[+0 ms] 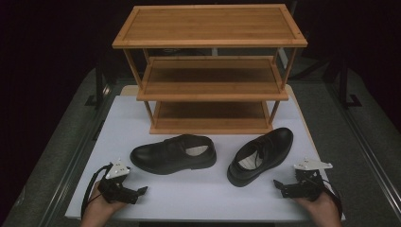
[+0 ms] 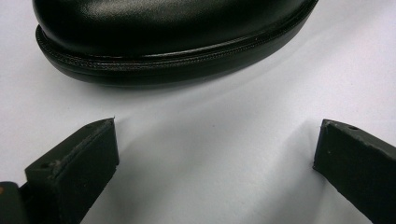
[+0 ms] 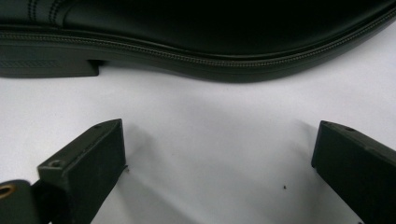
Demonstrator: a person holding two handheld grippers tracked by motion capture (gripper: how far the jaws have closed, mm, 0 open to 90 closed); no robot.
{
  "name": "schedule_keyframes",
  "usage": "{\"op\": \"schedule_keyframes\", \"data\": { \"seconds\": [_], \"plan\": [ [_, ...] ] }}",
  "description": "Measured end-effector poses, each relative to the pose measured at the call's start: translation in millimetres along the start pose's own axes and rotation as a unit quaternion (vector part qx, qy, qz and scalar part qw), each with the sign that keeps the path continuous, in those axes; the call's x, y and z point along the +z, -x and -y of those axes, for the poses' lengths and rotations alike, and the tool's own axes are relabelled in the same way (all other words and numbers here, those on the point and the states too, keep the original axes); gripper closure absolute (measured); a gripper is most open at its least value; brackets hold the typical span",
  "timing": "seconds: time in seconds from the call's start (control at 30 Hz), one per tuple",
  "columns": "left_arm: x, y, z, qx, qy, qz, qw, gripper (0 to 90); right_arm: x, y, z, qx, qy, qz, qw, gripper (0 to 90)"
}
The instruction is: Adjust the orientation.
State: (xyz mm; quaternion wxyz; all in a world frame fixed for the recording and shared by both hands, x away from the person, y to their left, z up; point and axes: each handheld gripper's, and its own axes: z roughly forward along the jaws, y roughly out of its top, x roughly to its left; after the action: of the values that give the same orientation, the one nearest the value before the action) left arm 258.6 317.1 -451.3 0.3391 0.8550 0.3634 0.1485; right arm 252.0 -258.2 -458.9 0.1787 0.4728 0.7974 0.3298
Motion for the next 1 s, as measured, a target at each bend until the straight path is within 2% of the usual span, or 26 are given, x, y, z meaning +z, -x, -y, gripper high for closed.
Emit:
{"op": "schedule_keyframes", "data": {
  "seconds": [0.3, 0.37, 0.43, 0.53, 0.67, 0.77, 0.87, 1.0],
  "plan": [
    [-0.6, 0.9, 0.1, 0.002, 0.003, -0.006, 1.0, 0.0, 0.0, 0.0, -0.1, 0.0, 0.0, 0.0, 1.0, 2.3],
    [-2.3, 1.6, 0.4, 0.003, 0.009, -0.003, 0.9999, 4.0, 0.1, -0.1, -0.1, 0.0, -0.001, 0.0, 1.0, 2.3],
    [-4.9, 1.9, 1.3, 0.009, 0.018, 0.001, 0.9998, 14.8, 0.1, -0.2, -0.1, 0.0, -0.001, 0.001, 1.0, 2.4],
    [-6.6, 3.3, 1.2, 0.008, 0.021, 0.001, 0.9998, 21.7, 0.1, -0.4, -0.2, 0.0, -0.001, 0.001, 1.0, 2.3],
    [-11.1, 6.2, -0.3, 0.013, 0.023, 0.008, 0.9996, 44.6, 0.1, -0.3, -0.2, -0.001, -0.001, 0.001, 1.0, 2.3],
    [-15.0, 7.2, -5.3, -0.007, 0.03, 0.019, 0.9993, 64.0, 0.2, -0.3, -0.2, 0.0, -0.001, 0.001, 1.0, 2.4],
    [-19.5, 7.3, -13.5, -0.027, 0.03, 0.018, 0.999, 87.8, 0.1, -0.2, -0.1, 0.0, 0.0, 0.001, 1.0, 2.3],
    [-22.5, 6.4, -23.1, -0.041, 0.034, 0.0, 0.9986, 89.9, 0.1, -0.2, -0.1, 0.0, 0.0, 0.001, 1.0, 2.3]
  ]
}}
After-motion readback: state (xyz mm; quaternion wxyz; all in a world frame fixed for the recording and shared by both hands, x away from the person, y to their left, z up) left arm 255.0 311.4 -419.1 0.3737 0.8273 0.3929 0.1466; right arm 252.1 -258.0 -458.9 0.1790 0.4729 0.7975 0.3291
